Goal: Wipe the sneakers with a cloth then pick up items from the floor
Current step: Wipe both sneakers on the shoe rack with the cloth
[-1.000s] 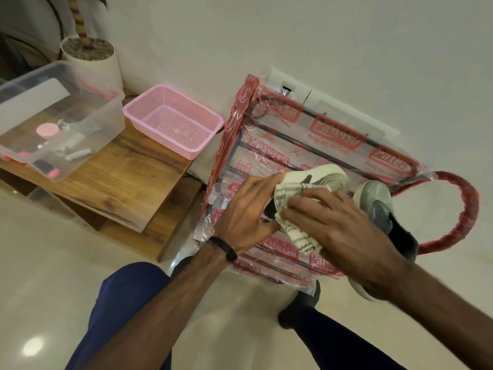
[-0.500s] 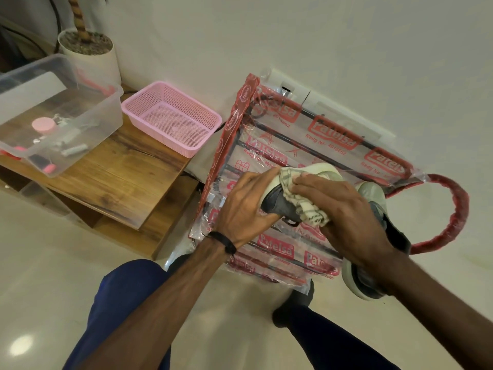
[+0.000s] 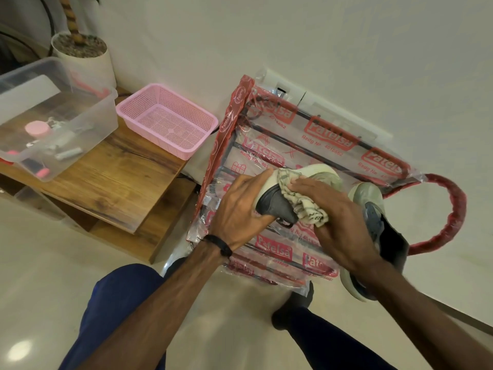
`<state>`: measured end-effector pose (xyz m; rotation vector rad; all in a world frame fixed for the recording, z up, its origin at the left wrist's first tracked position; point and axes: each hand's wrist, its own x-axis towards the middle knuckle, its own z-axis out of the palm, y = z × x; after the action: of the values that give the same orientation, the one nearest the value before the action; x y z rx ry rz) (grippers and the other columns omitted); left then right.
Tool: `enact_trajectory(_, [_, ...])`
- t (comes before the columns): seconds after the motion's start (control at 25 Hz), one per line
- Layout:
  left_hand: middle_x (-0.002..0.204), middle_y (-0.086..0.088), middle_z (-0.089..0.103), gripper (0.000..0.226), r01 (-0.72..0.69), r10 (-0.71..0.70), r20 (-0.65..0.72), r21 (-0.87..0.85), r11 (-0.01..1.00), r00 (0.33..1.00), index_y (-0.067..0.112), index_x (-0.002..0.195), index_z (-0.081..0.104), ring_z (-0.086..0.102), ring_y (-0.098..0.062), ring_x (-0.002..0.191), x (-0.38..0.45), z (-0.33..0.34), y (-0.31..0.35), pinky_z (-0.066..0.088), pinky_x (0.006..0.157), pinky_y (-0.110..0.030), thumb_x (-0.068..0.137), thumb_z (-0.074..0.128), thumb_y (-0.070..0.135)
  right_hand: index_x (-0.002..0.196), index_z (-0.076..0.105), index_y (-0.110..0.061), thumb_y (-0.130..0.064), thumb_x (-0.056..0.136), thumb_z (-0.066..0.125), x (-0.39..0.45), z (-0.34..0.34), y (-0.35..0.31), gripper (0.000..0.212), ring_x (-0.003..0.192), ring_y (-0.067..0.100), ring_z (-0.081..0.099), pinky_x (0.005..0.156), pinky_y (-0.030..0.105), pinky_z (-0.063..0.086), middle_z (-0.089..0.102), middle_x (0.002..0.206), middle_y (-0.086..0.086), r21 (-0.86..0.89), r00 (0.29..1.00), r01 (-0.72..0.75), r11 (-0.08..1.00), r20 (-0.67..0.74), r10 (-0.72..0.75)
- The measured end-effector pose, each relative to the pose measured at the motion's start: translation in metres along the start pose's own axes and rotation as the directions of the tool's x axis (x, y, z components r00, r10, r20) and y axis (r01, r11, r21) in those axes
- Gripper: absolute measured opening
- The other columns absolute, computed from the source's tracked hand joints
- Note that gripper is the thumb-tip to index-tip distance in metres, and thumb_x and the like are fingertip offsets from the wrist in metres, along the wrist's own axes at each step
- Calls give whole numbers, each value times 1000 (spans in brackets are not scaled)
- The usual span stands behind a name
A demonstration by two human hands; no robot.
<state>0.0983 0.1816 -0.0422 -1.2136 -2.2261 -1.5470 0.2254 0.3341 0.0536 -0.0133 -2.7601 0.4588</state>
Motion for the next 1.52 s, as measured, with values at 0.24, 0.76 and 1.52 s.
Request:
enact_trajectory(0.24, [114, -10, 69, 77, -2, 2, 11, 7, 1000, 1000, 2, 144, 48, 56, -20, 108, -1, 0, -1, 54, 83, -31, 79, 79, 30, 135, 61, -16, -31, 98, 58, -24, -3, -17, 41, 144, 18, 40, 105, 43, 38, 53, 148, 1, -110, 954, 275, 955, 151, -258])
enact_trajectory(0.76, [121, -8, 68, 77, 75, -74, 20, -50, 996, 997, 7, 146, 46, 57, -21, 110, 3, 2, -3, 55, 84, -38, 81, 76, 36, 133, 63, -11, -16, 96, 63, -18, 10, -17, 37, 144, 21, 41, 102, 51, 42, 54, 147, 3, -59, 994, 106, 993, 20, -105])
enact_trajectory(1.52, [115, -10, 70, 73, 55, -54, 45, -15, 998, 998, 3, 145, 47, 58, -22, 105, 4, -3, -1, 55, 81, -37, 84, 61, 40, 137, 60, -18, -23, 82, 77, -13, -7, -27, 58, 143, 22, 40, 98, 47, 39, 51, 149, 2, -382, 921, 347, 857, 311, -235])
